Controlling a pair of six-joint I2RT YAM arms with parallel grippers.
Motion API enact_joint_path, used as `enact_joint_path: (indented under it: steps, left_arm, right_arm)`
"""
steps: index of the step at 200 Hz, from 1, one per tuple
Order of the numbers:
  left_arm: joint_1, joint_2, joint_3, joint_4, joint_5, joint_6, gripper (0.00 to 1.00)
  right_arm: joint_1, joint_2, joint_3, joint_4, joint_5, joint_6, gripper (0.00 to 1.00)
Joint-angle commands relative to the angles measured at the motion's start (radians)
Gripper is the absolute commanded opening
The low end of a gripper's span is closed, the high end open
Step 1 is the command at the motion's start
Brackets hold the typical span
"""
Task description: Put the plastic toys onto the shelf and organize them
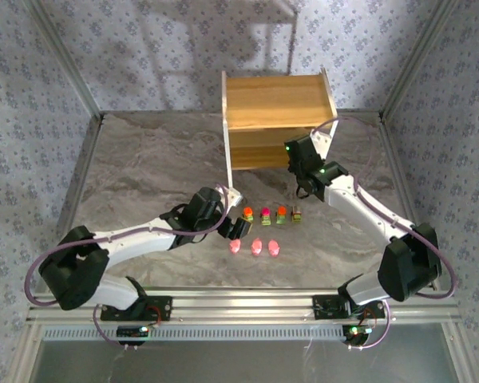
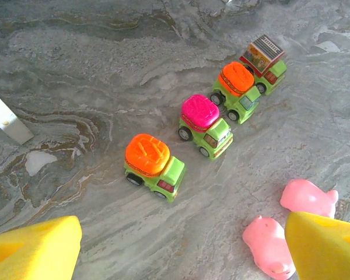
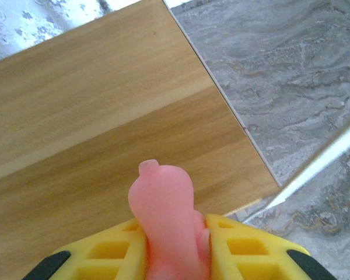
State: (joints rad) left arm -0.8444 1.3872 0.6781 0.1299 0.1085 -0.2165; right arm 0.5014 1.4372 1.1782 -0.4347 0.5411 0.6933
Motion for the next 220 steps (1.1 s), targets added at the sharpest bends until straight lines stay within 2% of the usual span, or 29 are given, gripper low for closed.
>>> enact_joint_path:
  steps: [1,136,220]
  left_arm:
    - [-0.007,0.015,0.038,-0.018,0.025,0.020,0.90]
    - [-0.011,0.010,0.040,-0.022,0.007,0.024,0.90]
    - [-0.012,0.015,0.040,-0.019,0.006,0.023,0.90]
  right_arm:
    - [-0.013,0.018,0.049,0.018,-0.006,-0.020,0.26]
    - [-0.010,0.034,0.023,0.051,-0.002,0.003,0.26]
    - [0.008,-0.013,-0.072,0.072,0.018,0.010,0.26]
